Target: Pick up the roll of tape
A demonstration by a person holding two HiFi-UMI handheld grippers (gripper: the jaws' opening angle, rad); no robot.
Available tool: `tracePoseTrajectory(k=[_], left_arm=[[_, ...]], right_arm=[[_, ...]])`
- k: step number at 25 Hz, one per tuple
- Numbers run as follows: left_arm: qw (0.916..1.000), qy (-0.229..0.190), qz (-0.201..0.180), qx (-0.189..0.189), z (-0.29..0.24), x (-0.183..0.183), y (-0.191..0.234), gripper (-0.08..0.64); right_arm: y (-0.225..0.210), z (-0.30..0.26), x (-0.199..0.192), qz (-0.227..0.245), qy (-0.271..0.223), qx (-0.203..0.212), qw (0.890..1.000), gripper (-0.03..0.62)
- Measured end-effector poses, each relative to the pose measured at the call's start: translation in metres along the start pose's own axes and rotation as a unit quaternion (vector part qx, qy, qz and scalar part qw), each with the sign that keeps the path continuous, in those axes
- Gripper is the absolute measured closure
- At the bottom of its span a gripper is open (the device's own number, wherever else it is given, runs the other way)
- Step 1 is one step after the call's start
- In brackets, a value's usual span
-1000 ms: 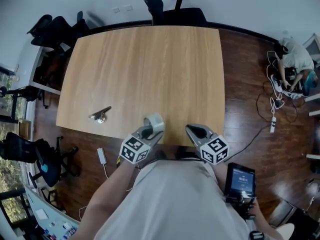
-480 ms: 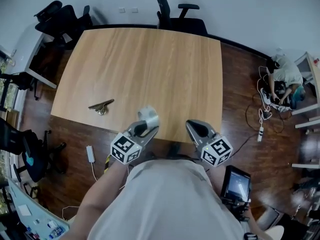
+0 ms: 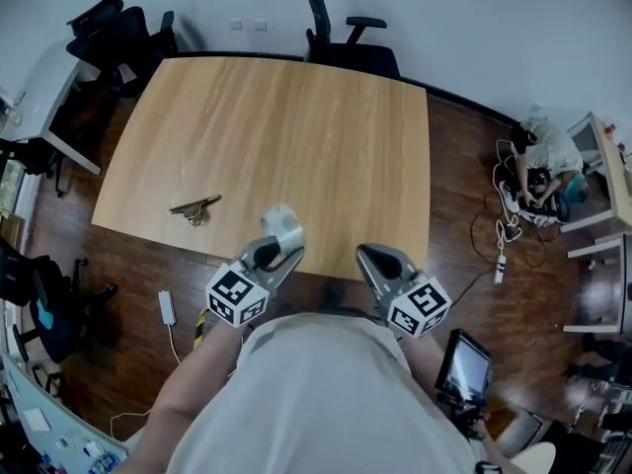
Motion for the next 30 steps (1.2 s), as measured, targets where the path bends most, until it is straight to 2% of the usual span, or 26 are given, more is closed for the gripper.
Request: tracePoseTrajectory(k=[11, 21, 30], left_arm=[[0.9998, 0.013, -0.006, -0.016, 0.022, -0.011, -0.001, 0.462], [0.9996, 0.019, -0.015, -0.017, 0.029, -0.006, 0.010, 0.462], [0.9992, 0.030, -0.010, -0.022, 0.024, -0.012, 0.015, 0.462]], right_arm=[[0.019, -0.004, -0.010, 0.005, 0.004, -0.027, 1.000, 0.587], [0.025, -0.023, -0.001, 0.001, -0.001, -0.023, 1.000, 0.586], [0.026, -0.029, -0.011, -0.011, 0.006, -0.021, 1.000, 0.586]])
Point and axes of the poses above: the fingertips, and each gripper's own axes: z backward along the fingers, y to its left, x out of its top, the point moved 2 cm from there along z, backward along the fingers, and after that the axes turned 7 degrees about z, right-handed, at the moved point
